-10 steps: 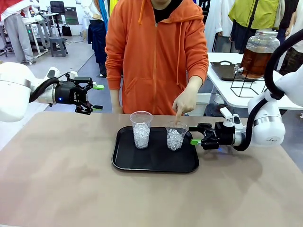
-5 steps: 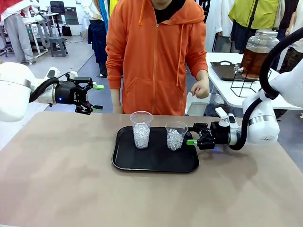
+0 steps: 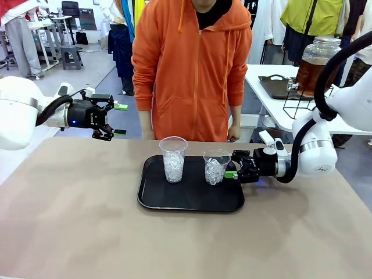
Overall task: Pour the drink into the iced cup.
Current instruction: Pick up the iced cup indicated by the human and present it to them.
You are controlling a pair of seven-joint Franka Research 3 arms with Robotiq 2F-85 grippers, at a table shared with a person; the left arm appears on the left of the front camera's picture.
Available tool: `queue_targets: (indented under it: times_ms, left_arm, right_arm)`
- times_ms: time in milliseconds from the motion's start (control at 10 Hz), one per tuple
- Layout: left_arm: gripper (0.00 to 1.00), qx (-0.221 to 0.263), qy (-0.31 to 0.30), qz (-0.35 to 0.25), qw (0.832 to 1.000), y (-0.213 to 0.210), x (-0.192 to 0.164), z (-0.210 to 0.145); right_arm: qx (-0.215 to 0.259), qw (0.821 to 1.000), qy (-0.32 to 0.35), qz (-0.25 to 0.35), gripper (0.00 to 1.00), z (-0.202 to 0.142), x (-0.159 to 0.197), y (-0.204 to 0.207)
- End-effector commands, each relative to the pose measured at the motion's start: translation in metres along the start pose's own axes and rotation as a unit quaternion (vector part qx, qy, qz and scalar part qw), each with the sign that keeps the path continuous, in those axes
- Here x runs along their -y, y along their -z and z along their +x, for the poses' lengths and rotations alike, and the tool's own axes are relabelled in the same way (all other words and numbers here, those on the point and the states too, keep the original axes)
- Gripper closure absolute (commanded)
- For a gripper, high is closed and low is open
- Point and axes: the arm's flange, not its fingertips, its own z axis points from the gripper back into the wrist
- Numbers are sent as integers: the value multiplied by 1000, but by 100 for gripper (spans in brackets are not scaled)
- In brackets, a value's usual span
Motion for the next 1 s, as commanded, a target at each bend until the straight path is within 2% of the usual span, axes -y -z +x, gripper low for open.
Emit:
queue_targets:
  times_ms: [0, 800, 900]
  left_arm:
    - [0, 1, 2, 0, 1000, -1, 2, -1]
    - [0, 1, 2, 0, 1000, -1, 2, -1]
    - [0, 1, 2, 0, 1000, -1, 2, -1]
  right_arm:
    - [-3, 1000, 5, 2, 0, 4, 5, 11]
    - [-9, 999, 43, 11, 0, 5, 6, 32]
    - [-13, 999, 51, 9, 12, 5, 4, 32]
